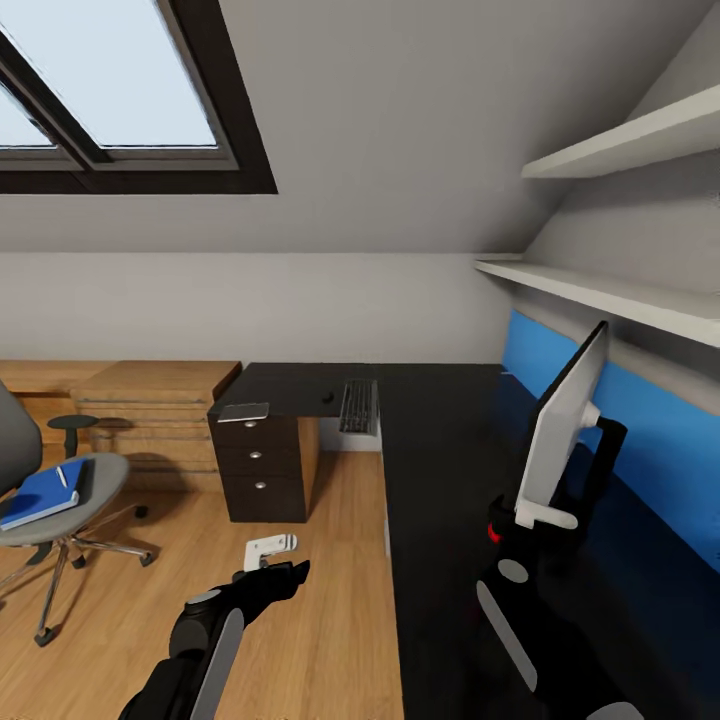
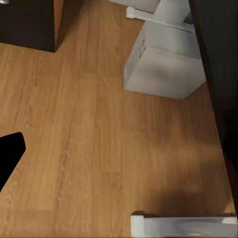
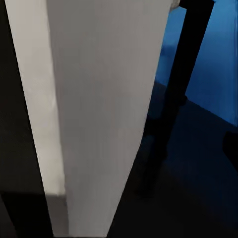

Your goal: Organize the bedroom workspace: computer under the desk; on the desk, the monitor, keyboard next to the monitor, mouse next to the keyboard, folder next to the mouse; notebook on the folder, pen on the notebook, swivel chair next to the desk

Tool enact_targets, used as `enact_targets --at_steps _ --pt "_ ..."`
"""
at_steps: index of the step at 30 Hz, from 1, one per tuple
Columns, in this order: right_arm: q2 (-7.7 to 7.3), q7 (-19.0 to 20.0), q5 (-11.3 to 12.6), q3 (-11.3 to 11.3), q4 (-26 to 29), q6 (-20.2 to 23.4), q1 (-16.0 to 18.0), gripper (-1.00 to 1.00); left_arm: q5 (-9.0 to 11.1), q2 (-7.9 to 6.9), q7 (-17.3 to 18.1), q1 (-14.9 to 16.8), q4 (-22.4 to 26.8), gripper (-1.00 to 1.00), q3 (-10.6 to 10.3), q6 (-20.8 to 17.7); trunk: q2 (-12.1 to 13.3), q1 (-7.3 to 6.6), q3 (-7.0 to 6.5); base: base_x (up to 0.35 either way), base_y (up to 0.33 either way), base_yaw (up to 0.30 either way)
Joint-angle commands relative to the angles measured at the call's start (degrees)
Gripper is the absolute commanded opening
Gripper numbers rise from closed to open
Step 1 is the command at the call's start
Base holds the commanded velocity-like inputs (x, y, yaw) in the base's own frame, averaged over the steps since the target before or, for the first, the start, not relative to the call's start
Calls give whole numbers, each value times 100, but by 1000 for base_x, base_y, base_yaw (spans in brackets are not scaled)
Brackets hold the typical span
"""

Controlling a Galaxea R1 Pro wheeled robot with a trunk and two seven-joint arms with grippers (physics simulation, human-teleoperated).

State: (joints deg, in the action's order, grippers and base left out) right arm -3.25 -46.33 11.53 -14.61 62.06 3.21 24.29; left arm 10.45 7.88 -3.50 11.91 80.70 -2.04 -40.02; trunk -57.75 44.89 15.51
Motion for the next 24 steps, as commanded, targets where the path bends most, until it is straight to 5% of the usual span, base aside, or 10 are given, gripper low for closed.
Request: enact_targets --at_steps 1,24 --pt "-9 -43 27 -25 8 33 6 100 54 2 -37 4 8 100 -2 -29 -6 0 8 -88 -255 0" --pt "-9 -43 25 -25 8 30 6 100 54 3 -37 4 8 100 -6 -32 -6 0 8 -83 -83 0"
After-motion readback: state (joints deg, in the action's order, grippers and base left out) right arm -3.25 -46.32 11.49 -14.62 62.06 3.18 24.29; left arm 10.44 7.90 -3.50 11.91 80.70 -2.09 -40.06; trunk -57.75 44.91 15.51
